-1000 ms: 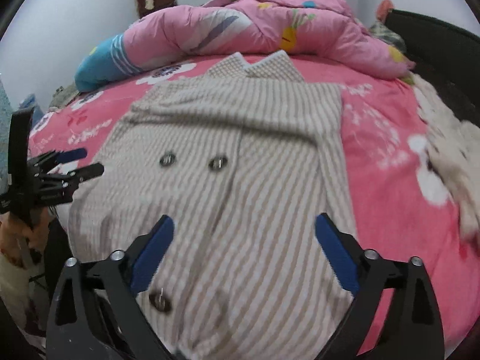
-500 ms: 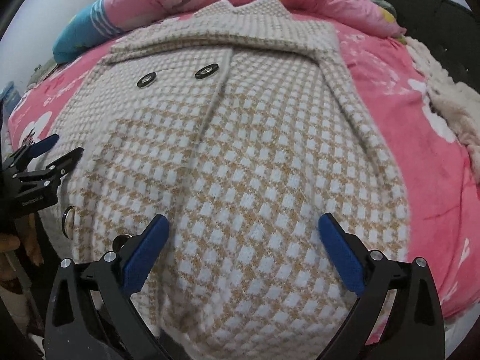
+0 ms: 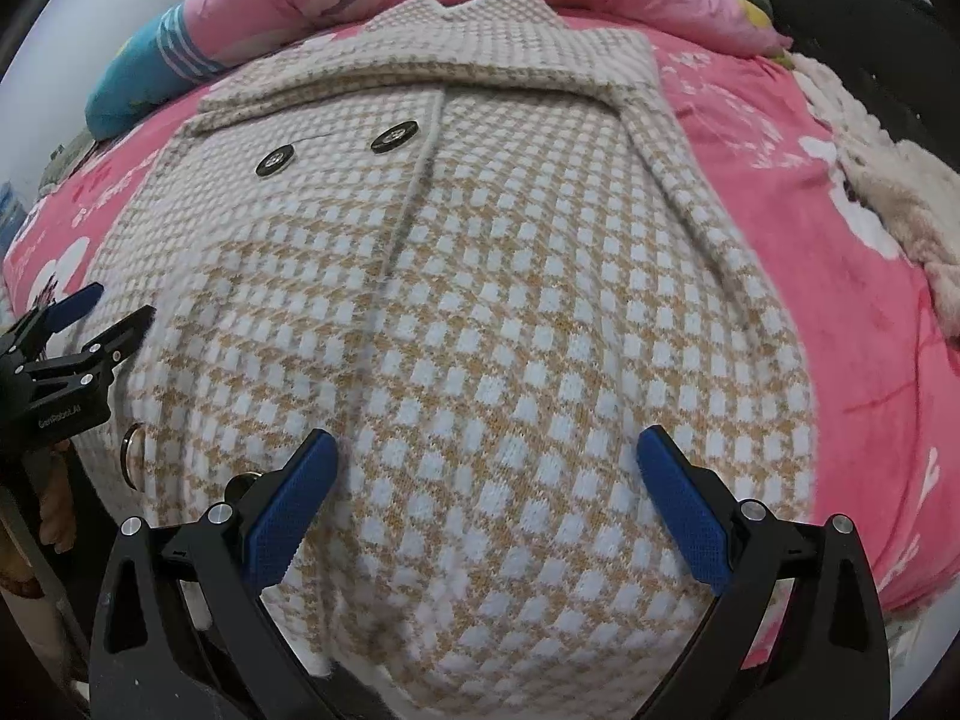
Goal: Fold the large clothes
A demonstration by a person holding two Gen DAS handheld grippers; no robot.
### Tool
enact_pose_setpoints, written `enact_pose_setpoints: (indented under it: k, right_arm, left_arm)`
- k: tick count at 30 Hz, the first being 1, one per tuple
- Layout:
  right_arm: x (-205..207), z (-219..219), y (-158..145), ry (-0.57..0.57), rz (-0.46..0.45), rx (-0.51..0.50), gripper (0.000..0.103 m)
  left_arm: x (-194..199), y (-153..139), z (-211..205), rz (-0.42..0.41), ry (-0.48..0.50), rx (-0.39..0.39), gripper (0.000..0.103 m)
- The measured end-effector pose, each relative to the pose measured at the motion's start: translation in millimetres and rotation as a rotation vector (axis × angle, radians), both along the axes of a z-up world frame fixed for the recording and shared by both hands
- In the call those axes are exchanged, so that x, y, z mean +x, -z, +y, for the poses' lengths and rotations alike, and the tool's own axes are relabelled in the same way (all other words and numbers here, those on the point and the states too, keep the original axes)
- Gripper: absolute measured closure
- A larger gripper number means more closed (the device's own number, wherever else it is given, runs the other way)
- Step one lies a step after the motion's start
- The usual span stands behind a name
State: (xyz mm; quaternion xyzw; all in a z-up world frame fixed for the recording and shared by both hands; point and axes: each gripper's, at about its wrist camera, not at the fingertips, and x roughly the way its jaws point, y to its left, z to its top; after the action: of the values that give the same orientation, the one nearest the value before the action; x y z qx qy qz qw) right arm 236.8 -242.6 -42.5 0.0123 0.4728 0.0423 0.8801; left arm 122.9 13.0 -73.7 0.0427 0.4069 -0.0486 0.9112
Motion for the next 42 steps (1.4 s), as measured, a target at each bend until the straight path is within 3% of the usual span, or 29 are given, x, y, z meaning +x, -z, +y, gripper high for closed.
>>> enact_pose_setpoints:
  k: [15,19,28,36,42]
  right_arm:
    - [-24,0,16,0.028,-0.075,0.010,0.008]
    - [-32,-1,17,0.025,-0.091,0.014,0.008]
    - [-48,-6,21,0.016,-0.117,0.015,0.008]
    - [-62,-7,23,0.004,-0.127,0.018,0.008]
    - [-70,-18,16,-0.028,-0.121,0.028,0.008]
  left_arm:
    - [-12,-9,12,-0.033,0.044,-0.024,0.006]
    - [-43,-23,27,-0.119,0.042,-0.018,0.006]
    - [-123,-6,44,-0.127,0.051,0.078,0.005]
    - [-161,23,55,-0.035,0.060,0.076,0.007]
    - [-165,28,65,-0.014,0.053,-0.010,0.023]
